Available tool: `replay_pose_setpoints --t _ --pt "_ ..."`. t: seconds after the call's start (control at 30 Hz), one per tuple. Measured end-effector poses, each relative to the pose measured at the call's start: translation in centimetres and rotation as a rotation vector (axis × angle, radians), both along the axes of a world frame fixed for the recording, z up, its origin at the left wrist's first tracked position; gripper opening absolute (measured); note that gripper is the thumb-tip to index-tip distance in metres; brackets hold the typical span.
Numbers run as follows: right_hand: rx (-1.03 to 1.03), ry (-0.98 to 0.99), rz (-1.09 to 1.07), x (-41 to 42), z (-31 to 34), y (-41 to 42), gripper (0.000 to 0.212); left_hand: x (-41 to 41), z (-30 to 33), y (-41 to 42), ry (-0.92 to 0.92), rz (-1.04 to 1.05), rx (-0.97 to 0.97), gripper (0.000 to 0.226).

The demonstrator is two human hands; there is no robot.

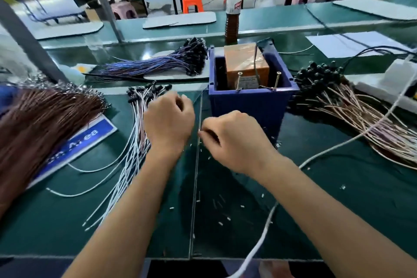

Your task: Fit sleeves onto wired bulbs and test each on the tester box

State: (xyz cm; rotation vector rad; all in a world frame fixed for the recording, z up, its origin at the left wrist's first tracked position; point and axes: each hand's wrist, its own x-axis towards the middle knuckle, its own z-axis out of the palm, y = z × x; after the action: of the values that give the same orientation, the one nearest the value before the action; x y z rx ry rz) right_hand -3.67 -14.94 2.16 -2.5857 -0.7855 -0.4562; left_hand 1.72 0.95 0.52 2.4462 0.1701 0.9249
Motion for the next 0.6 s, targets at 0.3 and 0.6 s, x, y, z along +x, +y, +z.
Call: replay_pose_setpoints --t 0.3,0.6 --pt "-0.175 0.21 0.068 1.3 -0.5 6.5 0.02 5.4 -1.3 7.1 0.547 0.338 0.164 0.048" --pt "-0.019 0.258 -0.012 1.9 0.1 6.7 0.018 5.8 -0.2 8.0 0.242 0.236 -0.558 0.018"
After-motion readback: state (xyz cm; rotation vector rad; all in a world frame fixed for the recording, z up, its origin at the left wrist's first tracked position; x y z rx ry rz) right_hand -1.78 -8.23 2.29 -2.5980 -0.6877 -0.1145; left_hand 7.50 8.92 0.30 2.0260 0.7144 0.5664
